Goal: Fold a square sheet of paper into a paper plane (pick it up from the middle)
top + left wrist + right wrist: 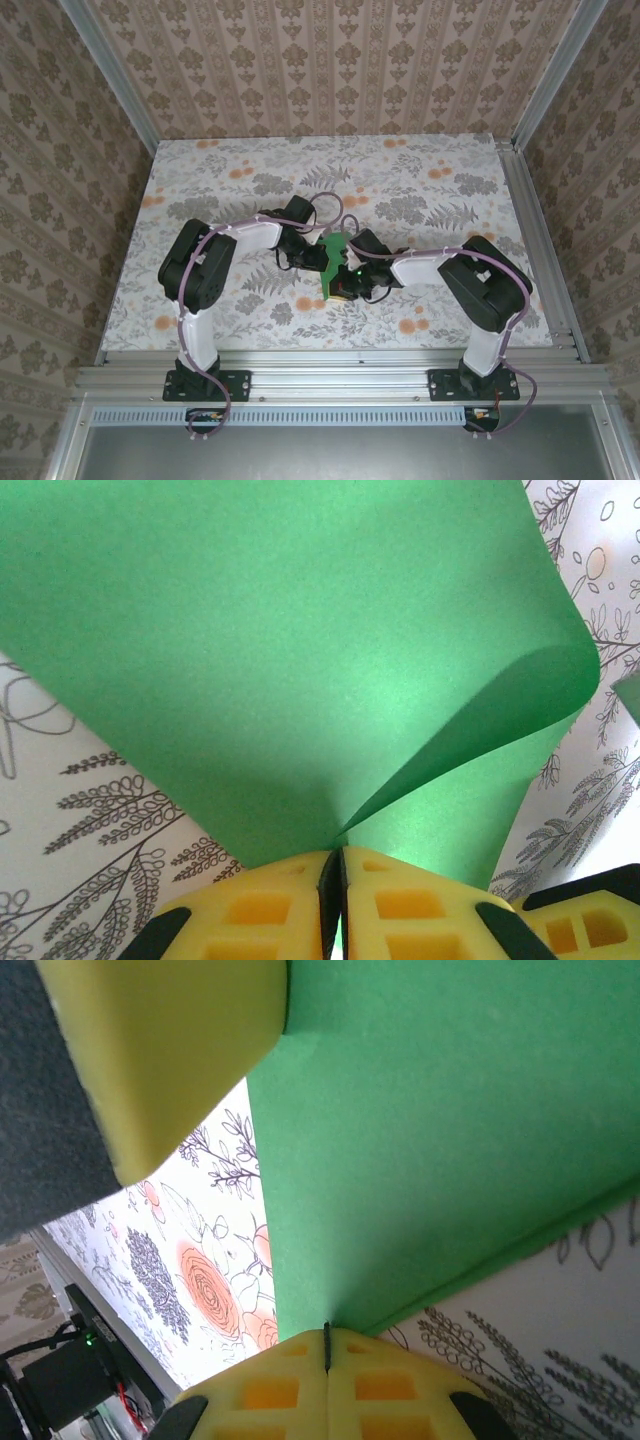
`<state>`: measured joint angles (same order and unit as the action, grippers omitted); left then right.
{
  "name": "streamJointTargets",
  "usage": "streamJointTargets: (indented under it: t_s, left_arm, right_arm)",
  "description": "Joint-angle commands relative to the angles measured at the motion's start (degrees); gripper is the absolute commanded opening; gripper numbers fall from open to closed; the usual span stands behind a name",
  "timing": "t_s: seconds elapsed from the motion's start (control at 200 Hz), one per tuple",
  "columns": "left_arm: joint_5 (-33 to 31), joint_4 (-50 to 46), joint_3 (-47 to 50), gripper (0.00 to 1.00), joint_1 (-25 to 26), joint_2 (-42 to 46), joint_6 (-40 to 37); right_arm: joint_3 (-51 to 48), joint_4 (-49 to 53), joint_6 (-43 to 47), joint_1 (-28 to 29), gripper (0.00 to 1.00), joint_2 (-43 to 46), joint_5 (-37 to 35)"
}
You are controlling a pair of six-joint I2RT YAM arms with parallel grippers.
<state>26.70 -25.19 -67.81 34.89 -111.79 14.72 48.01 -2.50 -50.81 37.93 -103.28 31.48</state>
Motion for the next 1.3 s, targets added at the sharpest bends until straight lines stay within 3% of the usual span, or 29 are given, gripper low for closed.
streamJointTargets:
  t_s: [0.0,0.17,0.44,0.765,1.09,1.295]
  left_arm:
    - [-9.24,-3.51,3.17,0.13,0.96,-6.5,-1.64]
    - [-9.11,-3.49,3.51,0.13,0.96,-6.14,-1.87]
    - [-9.21,-3.29,3.47,0.13,0.9,-6.38,-1.8]
    - [-9.3,-3.47,3.28,0.13,0.96,-6.69,-1.8]
    - [-9.47,-4.08,3.01,0.13,0.96,-6.47,-1.98]
    - [-9.21,-4.08,3.08,0.13,1.01,-6.13,-2.01]
  right_arm:
    - [-0.58,-5.3,-5.26,0.3,0.05,1.18,-1.07]
    - [1.13,-9.65,-8.11,0.3,0.05,-1.63,-0.02]
    - [4.14,-1.46,-3.91,1.34,0.05,-4.36,0.0]
    - [1.84,7.8,1.38,3.6,0.05,-1.93,-1.58]
    - [-1.04,7.61,0.79,6.14,0.05,-0.54,-1.47]
    - [-2.99,5.13,-0.84,4.53,0.05,4.58,-1.52]
